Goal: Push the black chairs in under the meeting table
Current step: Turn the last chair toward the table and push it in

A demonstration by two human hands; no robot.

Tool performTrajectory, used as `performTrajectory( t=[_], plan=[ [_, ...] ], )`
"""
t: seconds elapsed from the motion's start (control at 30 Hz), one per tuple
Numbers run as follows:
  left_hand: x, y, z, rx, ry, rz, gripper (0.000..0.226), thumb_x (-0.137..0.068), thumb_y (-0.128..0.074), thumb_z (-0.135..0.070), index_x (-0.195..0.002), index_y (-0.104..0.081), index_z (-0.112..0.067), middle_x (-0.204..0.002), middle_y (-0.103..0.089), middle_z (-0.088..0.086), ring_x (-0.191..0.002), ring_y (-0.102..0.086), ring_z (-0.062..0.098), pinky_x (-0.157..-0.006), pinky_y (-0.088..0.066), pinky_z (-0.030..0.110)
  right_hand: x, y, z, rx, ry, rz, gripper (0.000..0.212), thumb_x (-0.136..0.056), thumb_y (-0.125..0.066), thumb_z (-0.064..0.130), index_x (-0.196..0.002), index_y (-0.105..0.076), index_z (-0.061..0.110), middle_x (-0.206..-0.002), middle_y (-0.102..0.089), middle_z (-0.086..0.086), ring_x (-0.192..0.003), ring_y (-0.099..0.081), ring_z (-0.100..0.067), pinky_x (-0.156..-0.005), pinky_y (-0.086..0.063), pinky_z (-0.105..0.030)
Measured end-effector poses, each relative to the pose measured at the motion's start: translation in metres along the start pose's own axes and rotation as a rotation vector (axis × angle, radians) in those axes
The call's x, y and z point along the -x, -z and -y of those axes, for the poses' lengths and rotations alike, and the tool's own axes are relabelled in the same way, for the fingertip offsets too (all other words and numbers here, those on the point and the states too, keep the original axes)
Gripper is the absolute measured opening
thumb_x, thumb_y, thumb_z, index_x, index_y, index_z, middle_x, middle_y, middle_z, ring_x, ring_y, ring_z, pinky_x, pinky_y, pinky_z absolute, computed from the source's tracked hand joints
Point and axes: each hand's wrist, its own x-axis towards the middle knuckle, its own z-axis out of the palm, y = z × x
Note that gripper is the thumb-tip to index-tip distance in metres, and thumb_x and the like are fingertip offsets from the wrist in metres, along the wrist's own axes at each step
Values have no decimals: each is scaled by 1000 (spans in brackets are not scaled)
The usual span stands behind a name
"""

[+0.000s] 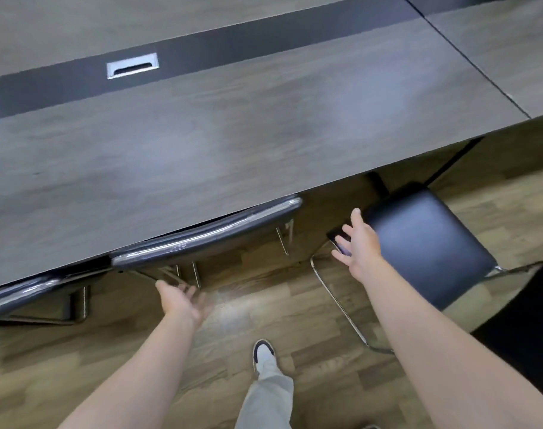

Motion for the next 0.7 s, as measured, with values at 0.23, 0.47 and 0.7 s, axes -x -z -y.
performTrajectory(
  t=[0.23, 0.47, 0.7],
  plan=[
    [67, -52, 108, -448, 0, 239, 69, -104, -37, -67, -152, -50, -19, -160, -50, 8, -138, -53, 38, -114, -42, 60, 29, 122, 14, -10, 120, -41, 35, -106, -47, 54, -134, -47, 33, -142, -55, 1, -126, -59, -22, -104, -52, -47],
    [161, -106, 242, -605, -36, 340, 67, -103, -43, -66, -149, -54, -19, -158, -51, 8, -130, -56, 35, -113, -43, 60, 45, 289, 29, -108, 177, -74, 30, -106, -49, 53, -127, -49, 32, -139, -54, 0, -122, -58, -20, -102, -51, -44],
    [251, -141, 371, -705, 3, 308, 68, -99, -51, -67, -151, -49, -23, -165, -39, 7, -144, -45, 40, -103, -45, 62, 35, 441, 41, -168, 200, -196, 37, -103, -54, 54, -125, -56, 25, -132, -62, -2, -113, -65, -17, -95, -56, -41]
  ],
)
